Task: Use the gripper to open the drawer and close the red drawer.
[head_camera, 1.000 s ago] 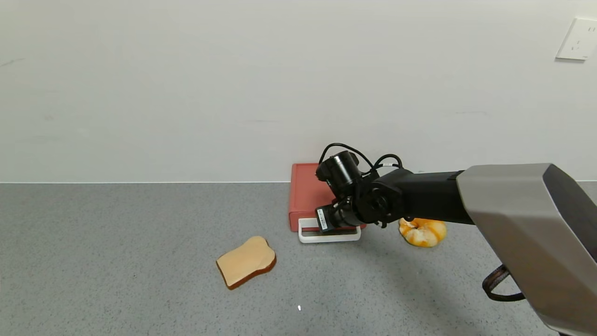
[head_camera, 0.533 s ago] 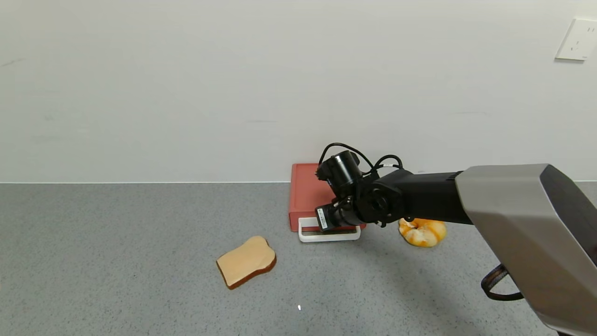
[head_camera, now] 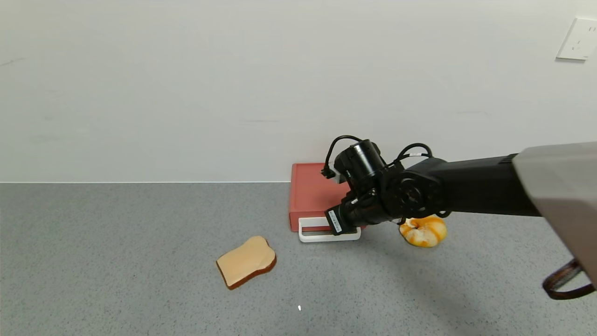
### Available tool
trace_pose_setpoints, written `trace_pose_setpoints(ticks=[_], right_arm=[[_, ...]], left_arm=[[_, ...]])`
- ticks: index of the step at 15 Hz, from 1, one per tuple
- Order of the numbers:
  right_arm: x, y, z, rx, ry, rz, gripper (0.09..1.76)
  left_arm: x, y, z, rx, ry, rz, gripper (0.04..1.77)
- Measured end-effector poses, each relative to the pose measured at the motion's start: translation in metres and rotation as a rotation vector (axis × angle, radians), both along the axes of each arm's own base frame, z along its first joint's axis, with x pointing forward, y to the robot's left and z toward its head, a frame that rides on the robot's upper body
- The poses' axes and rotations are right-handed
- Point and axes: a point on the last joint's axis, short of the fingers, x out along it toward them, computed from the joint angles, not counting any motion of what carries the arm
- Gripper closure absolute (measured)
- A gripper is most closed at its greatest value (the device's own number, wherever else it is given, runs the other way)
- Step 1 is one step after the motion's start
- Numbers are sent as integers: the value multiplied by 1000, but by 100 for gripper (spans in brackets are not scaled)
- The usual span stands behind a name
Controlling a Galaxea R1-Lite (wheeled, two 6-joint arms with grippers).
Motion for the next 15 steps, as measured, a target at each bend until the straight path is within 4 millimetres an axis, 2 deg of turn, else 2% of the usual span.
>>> trace_pose_setpoints(ticks=[4,9,12,15], right_arm=[[-24,-45,32,16,-25,80,173],[-60,-92,61,24,-55,109,101],[-84,-116,73,43,-75,95,74],[-109,-149,87,109,-144,127,54]], left_arm=[[0,0,0,1,0,-1,9],[0,0,0,-1,-2,0,9],[0,0,0,-1,-2,0,9],[0,0,0,-1,-2,0,9]])
